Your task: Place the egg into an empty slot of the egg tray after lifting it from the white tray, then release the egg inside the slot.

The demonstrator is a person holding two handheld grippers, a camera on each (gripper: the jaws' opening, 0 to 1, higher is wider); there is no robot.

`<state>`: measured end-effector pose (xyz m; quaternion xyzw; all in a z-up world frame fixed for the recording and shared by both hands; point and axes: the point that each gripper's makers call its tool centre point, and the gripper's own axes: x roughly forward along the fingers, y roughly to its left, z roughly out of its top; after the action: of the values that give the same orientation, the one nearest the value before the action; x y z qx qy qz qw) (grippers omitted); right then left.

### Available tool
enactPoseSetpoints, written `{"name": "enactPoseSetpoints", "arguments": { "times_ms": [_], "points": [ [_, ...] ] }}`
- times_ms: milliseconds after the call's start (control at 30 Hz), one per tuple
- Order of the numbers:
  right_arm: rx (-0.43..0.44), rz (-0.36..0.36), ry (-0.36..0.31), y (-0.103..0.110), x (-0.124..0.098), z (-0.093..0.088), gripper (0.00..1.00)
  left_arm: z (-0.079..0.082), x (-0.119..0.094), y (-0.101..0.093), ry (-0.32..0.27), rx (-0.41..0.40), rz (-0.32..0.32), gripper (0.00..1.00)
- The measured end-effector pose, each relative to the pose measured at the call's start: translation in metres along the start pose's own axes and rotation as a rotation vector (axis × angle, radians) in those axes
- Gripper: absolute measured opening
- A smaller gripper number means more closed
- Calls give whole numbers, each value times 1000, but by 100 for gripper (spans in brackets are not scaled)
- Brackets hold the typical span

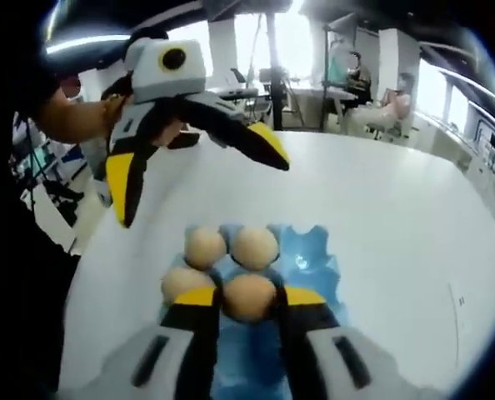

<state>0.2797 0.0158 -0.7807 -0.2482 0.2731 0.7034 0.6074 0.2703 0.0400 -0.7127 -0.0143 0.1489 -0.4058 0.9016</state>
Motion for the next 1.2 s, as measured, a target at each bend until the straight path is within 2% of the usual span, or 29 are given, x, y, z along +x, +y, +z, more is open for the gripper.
{"name": "enactPoseSetpoints", "arguments": {
  "times_ms": [167,500,867,1200],
  "points": [
    [16,-9,-6,-3,-11,-6,34,1,1,-1,0,-2,-4,73],
    [90,-51,-36,-10,-35,-16,32,3,4,-2,-6,-2,-13,73],
    [140,-110,-38,-15,-60,-38,31,3,5,-3,-5,2,-18,73],
    [158,-145,-29,-10,-77,-57,30,4,6,-6,-3,6,-23,73]
  ]
}}
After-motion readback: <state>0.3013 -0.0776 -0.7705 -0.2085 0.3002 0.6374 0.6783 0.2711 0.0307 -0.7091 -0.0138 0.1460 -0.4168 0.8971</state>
